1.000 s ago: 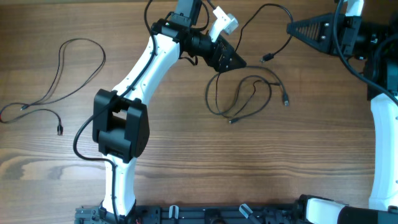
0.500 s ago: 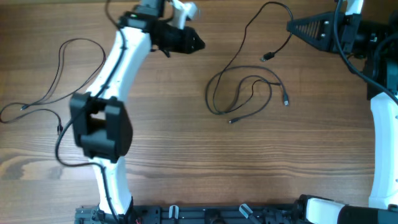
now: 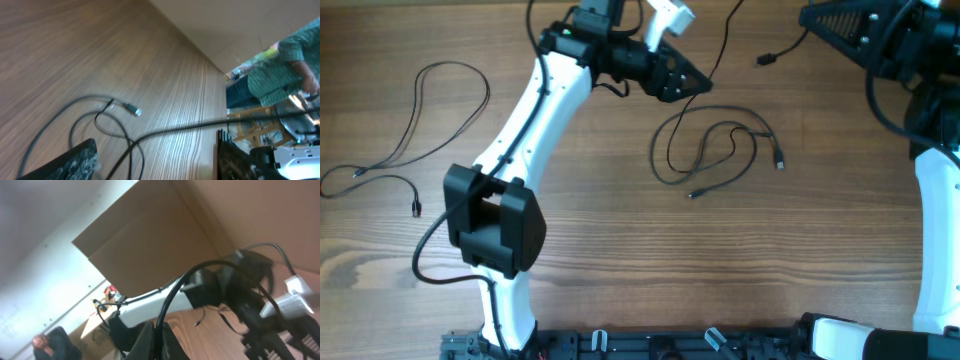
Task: Untangle cables
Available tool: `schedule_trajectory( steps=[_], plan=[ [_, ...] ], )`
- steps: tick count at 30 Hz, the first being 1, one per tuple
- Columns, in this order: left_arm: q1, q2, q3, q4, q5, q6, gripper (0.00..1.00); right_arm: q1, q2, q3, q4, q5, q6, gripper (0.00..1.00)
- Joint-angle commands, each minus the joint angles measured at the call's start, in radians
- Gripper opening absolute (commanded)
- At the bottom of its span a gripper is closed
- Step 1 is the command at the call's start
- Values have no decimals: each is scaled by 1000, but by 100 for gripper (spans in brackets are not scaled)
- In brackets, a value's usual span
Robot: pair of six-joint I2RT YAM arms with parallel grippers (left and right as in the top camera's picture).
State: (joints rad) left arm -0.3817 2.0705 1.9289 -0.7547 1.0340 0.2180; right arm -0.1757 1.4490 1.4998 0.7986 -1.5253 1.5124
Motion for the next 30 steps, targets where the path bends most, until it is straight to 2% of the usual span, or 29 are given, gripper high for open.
schedule_trajectory(
  steps=[1, 2, 3, 5, 6, 7, 12, 16, 18, 20, 23, 25, 30],
  plan=[
    [-45, 10, -1, 47, 24, 21, 76, -2, 0, 11, 152, -2, 337, 4],
    [-53, 10, -1, 59, 24, 12, 73, -2, 0, 11, 175, -3, 358, 4],
    [-60, 10, -1, 67, 24, 10, 64, -2, 0, 11, 189, -6, 376, 4],
    [-66, 10, -1, 68, 24, 10, 37, -2, 0, 11, 188, -12, 377, 4],
    [-66, 10, -1, 68, 24, 10, 10, -2, 0, 11, 187, -14, 376, 4],
    [-65, 10, -1, 67, 13, 10, 4, -2, 0, 11, 188, -17, 376, 4],
    [-38, 8, -1, 60, -161, -122, 4, -2, 1, 11, 167, -45, 326, 4],
    [-19, -9, -1, 59, -109, -129, 4, -2, 1, 11, 99, -61, 317, 4],
    [-19, -12, -1, 60, 15, -71, 5, -2, 1, 11, 99, -56, 320, 4],
    [-19, -12, -1, 56, 126, -10, 16, -2, 1, 11, 99, -53, 320, 4],
    [-18, -12, -1, 56, 216, -7, 33, -2, 1, 11, 99, -38, 319, 4],
    [-18, -12, -1, 56, 270, -2, 41, -2, 1, 11, 98, -25, 307, 4],
    [-18, -12, -1, 60, 442, 15, 48, -3, 14, 11, 95, 0, 304, 4]
  ],
)
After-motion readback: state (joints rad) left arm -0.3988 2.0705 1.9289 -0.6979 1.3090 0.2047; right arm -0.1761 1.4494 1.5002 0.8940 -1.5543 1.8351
